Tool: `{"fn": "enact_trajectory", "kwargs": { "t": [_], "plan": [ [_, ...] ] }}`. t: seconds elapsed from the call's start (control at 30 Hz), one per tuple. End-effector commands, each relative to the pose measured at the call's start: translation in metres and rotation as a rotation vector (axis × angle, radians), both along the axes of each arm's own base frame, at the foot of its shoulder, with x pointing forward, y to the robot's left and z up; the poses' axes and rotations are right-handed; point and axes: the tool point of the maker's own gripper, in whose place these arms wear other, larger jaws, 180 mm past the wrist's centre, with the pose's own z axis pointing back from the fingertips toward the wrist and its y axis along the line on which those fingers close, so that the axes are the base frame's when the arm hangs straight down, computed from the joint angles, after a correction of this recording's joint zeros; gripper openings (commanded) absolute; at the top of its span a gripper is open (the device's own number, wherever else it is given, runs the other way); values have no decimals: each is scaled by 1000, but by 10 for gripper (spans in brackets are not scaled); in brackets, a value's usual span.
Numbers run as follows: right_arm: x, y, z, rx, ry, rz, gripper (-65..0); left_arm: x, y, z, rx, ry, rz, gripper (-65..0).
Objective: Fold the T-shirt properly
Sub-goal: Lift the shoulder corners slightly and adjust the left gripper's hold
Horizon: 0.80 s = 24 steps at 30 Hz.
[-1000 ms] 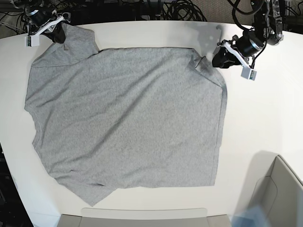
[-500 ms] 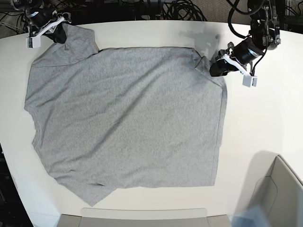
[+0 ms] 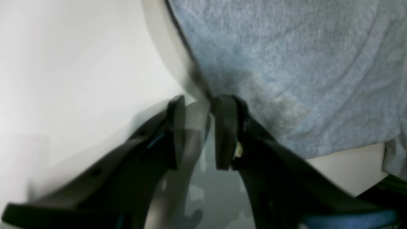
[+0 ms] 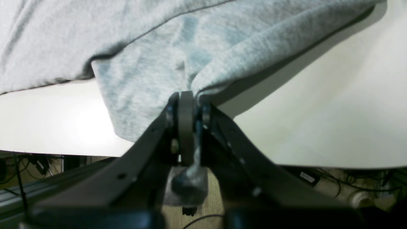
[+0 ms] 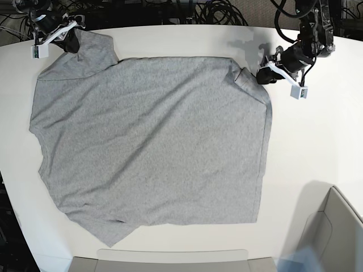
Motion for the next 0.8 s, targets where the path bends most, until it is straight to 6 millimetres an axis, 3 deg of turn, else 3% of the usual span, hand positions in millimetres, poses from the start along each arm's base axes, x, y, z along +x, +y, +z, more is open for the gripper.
{"fn": "enact_trajectory", "kwargs": {
  "t": [0.0,0.4,0.67,0.77],
  "plan": [
    [4,-5,9,-17,-28,13,-650,6,2,8,4,-31,-7,-470],
    [4,-5,9,-18,-26,16,-650,13,-15,23,-149,-66,21,-470],
    [4,-4,8,-17,-26,17,-650,6,-48,14,-186,-32,-55,-470],
    [4,-4,8,-17,-26,17,-650,5,-48,14,-188,-31,-54,-470]
  ]
}}
